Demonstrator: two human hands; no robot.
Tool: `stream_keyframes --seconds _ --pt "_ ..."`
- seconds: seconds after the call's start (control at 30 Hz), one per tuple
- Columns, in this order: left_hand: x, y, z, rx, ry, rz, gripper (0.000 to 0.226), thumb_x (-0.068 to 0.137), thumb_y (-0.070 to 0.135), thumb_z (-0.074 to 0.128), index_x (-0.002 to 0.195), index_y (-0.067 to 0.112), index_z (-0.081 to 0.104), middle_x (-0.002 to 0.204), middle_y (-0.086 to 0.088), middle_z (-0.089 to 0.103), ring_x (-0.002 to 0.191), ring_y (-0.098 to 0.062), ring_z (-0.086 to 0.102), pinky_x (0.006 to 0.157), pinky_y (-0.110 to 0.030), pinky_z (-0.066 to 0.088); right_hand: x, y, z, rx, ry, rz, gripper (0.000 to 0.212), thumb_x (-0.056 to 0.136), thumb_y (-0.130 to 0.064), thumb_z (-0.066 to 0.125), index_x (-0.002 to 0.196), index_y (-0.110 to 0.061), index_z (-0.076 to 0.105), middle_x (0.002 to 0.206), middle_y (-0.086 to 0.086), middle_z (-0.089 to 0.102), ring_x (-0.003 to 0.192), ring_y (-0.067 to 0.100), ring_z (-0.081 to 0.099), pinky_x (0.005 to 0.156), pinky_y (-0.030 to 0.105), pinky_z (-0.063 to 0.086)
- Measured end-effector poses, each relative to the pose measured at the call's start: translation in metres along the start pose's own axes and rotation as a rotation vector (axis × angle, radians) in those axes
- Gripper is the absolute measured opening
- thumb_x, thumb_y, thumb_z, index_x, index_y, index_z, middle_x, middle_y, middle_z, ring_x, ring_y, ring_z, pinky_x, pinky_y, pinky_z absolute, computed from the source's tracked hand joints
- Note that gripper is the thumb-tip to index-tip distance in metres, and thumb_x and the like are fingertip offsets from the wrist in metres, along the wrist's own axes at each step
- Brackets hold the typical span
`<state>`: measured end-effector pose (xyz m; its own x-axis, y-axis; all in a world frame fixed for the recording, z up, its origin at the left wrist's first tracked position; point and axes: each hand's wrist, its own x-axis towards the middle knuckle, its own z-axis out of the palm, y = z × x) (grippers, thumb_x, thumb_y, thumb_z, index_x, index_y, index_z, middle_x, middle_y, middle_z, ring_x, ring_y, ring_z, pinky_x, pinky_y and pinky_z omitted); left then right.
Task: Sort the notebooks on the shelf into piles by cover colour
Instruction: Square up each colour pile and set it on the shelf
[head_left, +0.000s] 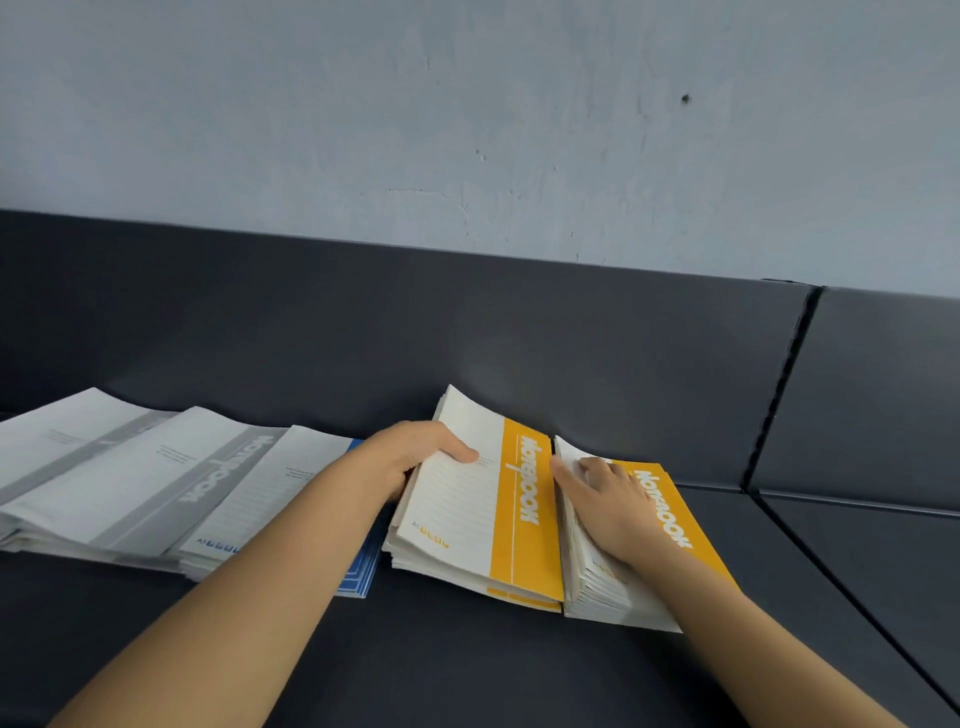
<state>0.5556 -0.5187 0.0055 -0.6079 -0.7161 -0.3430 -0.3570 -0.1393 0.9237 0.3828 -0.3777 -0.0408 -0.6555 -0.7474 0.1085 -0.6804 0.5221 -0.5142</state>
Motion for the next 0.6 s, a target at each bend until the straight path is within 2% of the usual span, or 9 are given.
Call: stream_keyframes --seconds 0.1,0.17,0.2,0.3,0.37,0.47,0.53,0.6 --pt "-0.015 0.010 -0.012 -0.145 -0.027 0.167 0.033 0.080 0.005 0.072 0.112 0.002 0.068 0.100 -0.019 0.074 0.091 -0.035 0.071 0.075 -0.042 0.057 -0.006 -0.007 -0.011 0.382 0.041 0.012 0.092 0.076 -0.079 0.039 0.146 -0.020 0.031 0.150 0.003 0.036 0.136 0.025 0.035 0.111 0.045 0.029" --pt "-0.025 0.014 -0.016 -0.250 -0.075 0.329 0.038 0.075 0.003 0.072 0.112 0.008 0.067 0.102 -0.017 0.074 0.092 -0.033 0.072 0.072 -0.042 0.057 -0.012 -0.022 -0.026 0.629 0.017 -0.060 0.104 0.063 -0.081 0.054 0.146 -0.023 0.031 0.149 -0.003 0.039 0.135 0.021 0.039 0.109 0.045 0.034" --pt "-0.029 0.014 -0.016 -0.282 -0.090 0.399 0.046 0.068 0.001 0.073 0.113 0.010 0.066 0.104 -0.016 0.073 0.093 -0.032 0.071 0.073 -0.042 0.057 -0.014 -0.031 -0.035 0.743 -0.029 -0.139 0.097 0.063 -0.073 0.062 0.142 -0.024 0.038 0.143 -0.005 0.047 0.129 0.018 0.048 0.105 0.043 0.040" --pt "-0.027 0.009 -0.011 -0.287 -0.064 0.543 0.063 0.052 -0.002 0.070 0.115 0.007 0.064 0.106 -0.016 0.072 0.098 -0.033 0.069 0.078 -0.044 0.056 -0.020 -0.060 -0.052 0.975 -0.171 -0.349 0.046 0.067 -0.035 0.074 0.110 -0.022 0.065 0.108 -0.003 0.072 0.097 0.015 0.070 0.083 0.033 0.056" --pt "-0.023 0.004 -0.007 -0.291 -0.027 0.599 0.061 0.050 -0.001 0.064 0.111 0.004 0.064 0.103 -0.016 0.072 0.096 -0.031 0.069 0.078 -0.043 0.055 -0.022 -0.072 -0.048 0.997 -0.135 -0.393 0.029 0.065 -0.030 0.075 0.093 -0.025 0.069 0.095 -0.004 0.075 0.088 0.016 0.072 0.073 0.030 0.057" --pt "-0.019 -0.003 -0.004 -0.286 -0.002 0.666 0.055 0.053 0.004 0.064 0.108 0.005 0.063 0.093 -0.010 0.072 0.088 -0.024 0.069 0.069 -0.034 0.055 -0.018 -0.076 -0.035 1.048 -0.035 -0.393 0.028 0.064 -0.033 0.074 0.090 -0.026 0.067 0.091 -0.007 0.075 0.086 0.015 0.072 0.073 0.032 0.058" --pt "-0.018 -0.004 -0.005 -0.264 0.002 0.711 0.057 0.055 0.014 0.072 0.111 0.008 0.061 0.094 -0.007 0.073 0.089 -0.022 0.070 0.067 -0.029 0.055 -0.013 -0.073 -0.034 1.102 0.038 -0.398 0.032 0.066 -0.032 0.077 0.093 -0.021 0.065 0.090 -0.006 0.075 0.085 0.016 0.072 0.070 0.032 0.059" --pt "-0.016 -0.005 -0.004 -0.247 0.013 0.746 0.063 0.056 0.025 0.077 0.115 0.015 0.059 0.098 -0.003 0.073 0.092 -0.019 0.071 0.068 -0.026 0.056 -0.009 -0.070 -0.033 1.117 0.122 -0.433 0.035 0.071 -0.033 0.079 0.097 -0.017 0.062 0.090 -0.007 0.074 0.084 0.014 0.072 0.064 0.024 0.057"
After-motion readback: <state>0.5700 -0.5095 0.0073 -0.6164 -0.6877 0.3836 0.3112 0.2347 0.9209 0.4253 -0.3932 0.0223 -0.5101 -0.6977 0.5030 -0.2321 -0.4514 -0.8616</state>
